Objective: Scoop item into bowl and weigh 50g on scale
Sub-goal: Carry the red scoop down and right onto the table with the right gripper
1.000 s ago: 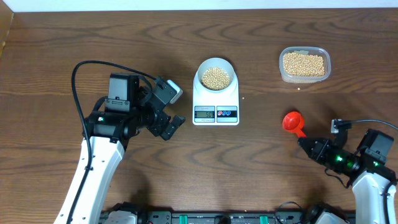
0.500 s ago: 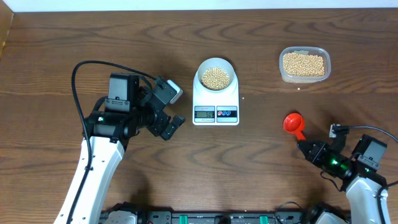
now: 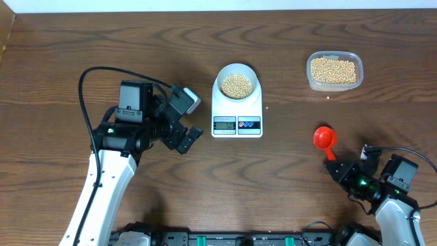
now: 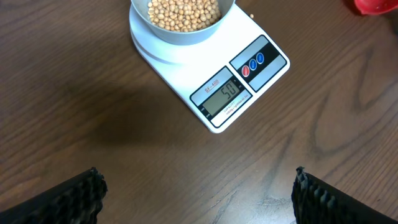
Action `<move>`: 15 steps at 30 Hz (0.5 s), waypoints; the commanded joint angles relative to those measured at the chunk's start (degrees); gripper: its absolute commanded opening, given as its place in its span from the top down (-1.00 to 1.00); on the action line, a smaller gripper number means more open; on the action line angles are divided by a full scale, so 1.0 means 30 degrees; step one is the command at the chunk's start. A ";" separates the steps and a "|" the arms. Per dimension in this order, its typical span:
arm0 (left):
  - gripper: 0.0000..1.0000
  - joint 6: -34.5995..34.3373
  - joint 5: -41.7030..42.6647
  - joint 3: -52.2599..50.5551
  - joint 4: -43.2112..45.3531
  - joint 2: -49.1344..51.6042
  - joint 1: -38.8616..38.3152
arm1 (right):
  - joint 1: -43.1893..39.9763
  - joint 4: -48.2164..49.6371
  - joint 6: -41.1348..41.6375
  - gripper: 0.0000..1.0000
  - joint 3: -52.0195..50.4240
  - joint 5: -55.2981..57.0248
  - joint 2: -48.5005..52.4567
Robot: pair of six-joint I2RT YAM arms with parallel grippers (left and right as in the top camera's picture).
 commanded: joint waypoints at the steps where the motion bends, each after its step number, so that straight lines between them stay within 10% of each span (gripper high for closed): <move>1: -0.96 0.0240 -0.0168 0.0423 -0.0007 -0.0087 0.0029 | -0.0080 0.0117 0.0386 0.39 -0.0182 0.1464 -0.0051; 15: -0.95 0.0240 -0.0168 0.0423 -0.0007 -0.0087 0.0029 | -0.0036 0.1144 0.0801 -0.51 -0.0182 0.1515 -0.0051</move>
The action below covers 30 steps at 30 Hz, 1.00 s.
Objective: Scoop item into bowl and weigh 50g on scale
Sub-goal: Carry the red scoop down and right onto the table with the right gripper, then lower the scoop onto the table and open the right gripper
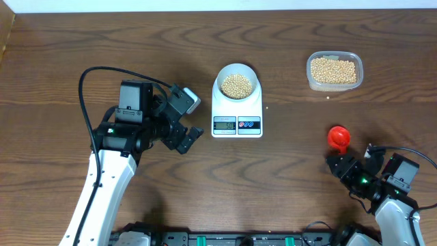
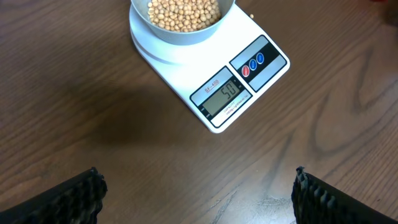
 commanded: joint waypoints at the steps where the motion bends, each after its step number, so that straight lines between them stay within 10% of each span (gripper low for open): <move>1: -0.96 0.0240 -0.0168 0.0423 -0.0007 -0.0087 0.0029 | -0.0044 0.0015 -0.0510 -0.66 -0.0109 0.0845 -0.0022; 2: -0.96 0.0248 -0.0168 0.0423 -0.0007 -0.0087 0.0029 | -0.0044 0.0073 -0.0933 -0.98 -0.0109 0.1056 -0.0022; 18: -0.96 0.0248 -0.0168 0.0423 -0.0007 -0.0087 0.0029 | -0.0044 0.2674 -0.5034 -0.98 -0.0102 0.3891 -0.0022; 30: -0.96 0.0248 -0.0168 0.0423 -0.0007 -0.0087 0.0029 | -0.0044 0.7839 -0.4940 -0.99 -0.0007 -0.1625 -0.0029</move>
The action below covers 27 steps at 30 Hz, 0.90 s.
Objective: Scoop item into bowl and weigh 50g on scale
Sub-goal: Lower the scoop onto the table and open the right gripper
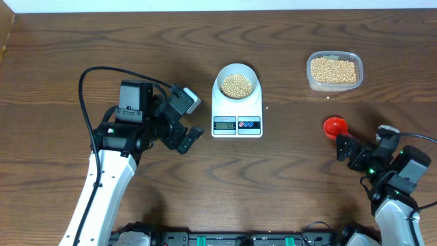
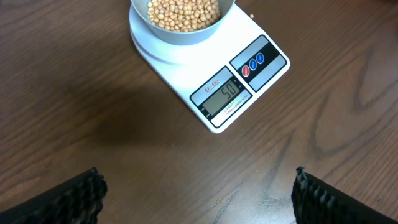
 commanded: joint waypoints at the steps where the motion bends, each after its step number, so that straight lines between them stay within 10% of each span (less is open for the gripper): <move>1: -0.95 0.0211 -0.0168 0.0423 -0.0007 -0.0087 0.0029 | -0.0044 0.0678 -0.0175 -0.98 0.0029 -0.2885 0.0036; 14: -0.96 0.0211 -0.0168 0.0423 -0.0007 -0.0087 0.0029 | -0.0036 -0.4000 0.0401 -0.99 0.0029 -0.4991 0.0036; 27: -0.95 0.0211 -0.0168 0.0423 -0.0007 -0.0087 0.0029 | 0.0444 -0.6353 -0.1421 -0.99 0.3177 0.0634 0.0036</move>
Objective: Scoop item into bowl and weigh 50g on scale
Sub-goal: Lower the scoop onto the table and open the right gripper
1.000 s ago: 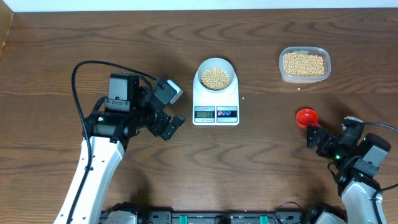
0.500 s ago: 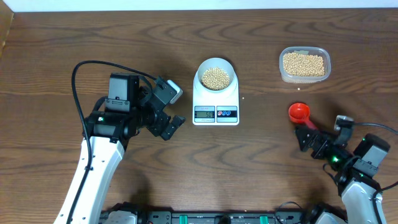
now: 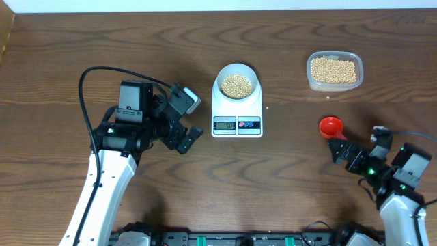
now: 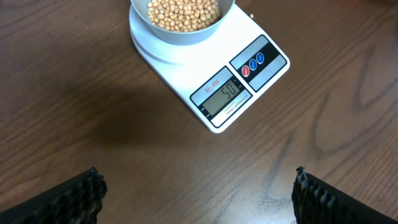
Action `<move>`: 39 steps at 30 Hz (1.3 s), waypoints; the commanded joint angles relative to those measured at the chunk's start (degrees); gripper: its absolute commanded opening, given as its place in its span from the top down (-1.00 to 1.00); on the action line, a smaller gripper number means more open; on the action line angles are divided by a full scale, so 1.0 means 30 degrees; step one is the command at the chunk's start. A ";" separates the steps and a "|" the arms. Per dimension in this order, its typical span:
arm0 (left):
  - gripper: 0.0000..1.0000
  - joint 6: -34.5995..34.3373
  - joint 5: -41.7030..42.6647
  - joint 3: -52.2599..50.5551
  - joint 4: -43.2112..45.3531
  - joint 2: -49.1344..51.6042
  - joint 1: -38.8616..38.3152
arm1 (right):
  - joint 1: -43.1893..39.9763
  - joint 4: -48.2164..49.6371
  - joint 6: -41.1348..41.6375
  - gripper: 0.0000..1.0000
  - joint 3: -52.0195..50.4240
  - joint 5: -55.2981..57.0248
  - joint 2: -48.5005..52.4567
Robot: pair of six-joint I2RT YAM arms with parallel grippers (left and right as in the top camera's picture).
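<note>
A white scale (image 3: 237, 113) stands at the table's middle with a white bowl (image 3: 237, 83) of beans on it. In the left wrist view the scale's display (image 4: 225, 92) reads 50, and the bowl (image 4: 181, 18) sits at the top edge. My left gripper (image 4: 196, 199) is open over bare wood near the scale, and shows left of the scale from above (image 3: 186, 137). A red scoop (image 3: 330, 126) lies right of the scale, its handle running into my right gripper (image 3: 339, 149), which is shut on it.
A clear tub of beans (image 3: 334, 70) stands at the back right. One stray bean (image 3: 328, 97) lies in front of the tub and another (image 3: 267, 107) beside the scale. The left arm's cable (image 3: 85, 75) loops at the left.
The right gripper and the red scoop have shifted slightly to the left. The left arm, scale, bowl and the reading of 50 are unchanged.
The right gripper first held the scoop low at the front right, bowl end pointing toward the scale. Then the scoop sat a little further right. Later it was further back, nearer the tub, and now a touch left. The left gripper stayed open by the scale throughout.
</note>
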 commanded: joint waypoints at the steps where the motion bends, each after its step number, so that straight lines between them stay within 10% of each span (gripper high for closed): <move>1: -0.96 0.0189 -0.0168 0.0423 -0.0007 -0.0087 0.0029 | 0.0568 -0.2259 -0.1428 -0.99 0.2098 0.3548 0.0036; 39: -0.96 0.0189 -0.0168 0.0423 -0.0007 -0.0087 0.0029 | 0.7140 -1.2524 -0.0612 -0.98 0.8276 0.9755 0.0219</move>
